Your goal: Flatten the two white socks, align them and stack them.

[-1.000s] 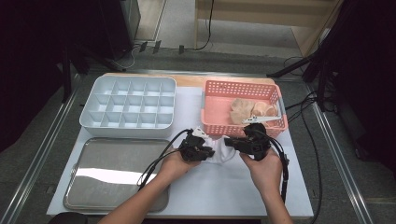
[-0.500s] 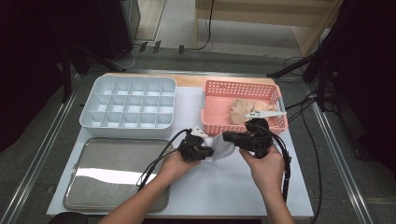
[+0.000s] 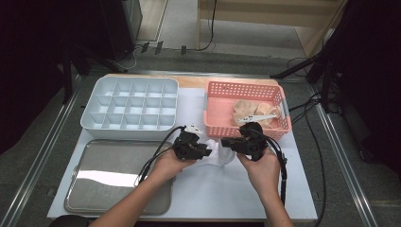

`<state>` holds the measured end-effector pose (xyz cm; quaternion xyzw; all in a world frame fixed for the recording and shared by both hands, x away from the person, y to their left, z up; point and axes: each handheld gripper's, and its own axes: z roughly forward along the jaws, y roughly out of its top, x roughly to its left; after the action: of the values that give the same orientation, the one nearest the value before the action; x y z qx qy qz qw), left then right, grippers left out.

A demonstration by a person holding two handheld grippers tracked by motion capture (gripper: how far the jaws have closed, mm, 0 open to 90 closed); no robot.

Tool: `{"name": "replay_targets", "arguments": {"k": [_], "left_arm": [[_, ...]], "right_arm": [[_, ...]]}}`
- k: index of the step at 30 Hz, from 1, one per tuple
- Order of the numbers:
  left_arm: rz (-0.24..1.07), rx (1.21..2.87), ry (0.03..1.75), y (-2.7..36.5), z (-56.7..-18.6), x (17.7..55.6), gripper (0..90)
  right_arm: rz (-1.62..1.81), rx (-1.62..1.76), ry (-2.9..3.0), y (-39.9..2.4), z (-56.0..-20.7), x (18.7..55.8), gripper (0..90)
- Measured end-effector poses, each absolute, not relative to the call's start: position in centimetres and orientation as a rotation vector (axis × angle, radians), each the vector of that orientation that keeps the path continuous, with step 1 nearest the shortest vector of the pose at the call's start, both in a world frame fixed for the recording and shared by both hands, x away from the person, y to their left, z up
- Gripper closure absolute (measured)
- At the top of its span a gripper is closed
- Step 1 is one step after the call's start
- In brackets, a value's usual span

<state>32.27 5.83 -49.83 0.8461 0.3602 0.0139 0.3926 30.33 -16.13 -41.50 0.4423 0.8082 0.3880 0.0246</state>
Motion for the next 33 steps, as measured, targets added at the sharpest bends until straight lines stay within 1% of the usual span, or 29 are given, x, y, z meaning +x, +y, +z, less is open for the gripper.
{"name": "replay_targets", "arguments": {"k": [5,17,33], "left_arm": [[0.072,2.188,0.898,7.4,-49.4,31.9,66.4],[0.035,2.091,0.97,10.9,-48.3,31.6,63.3],[0.056,2.044,1.013,13.6,-47.4,30.8,62.3]], "right_arm": [[1.19,1.353,2.521,-15.3,-41.9,30.4,87.1],[1.161,1.327,2.566,-13.7,-42.8,31.0,86.9],[1.168,1.265,2.627,-11.2,-43.7,31.7,86.5]]}}
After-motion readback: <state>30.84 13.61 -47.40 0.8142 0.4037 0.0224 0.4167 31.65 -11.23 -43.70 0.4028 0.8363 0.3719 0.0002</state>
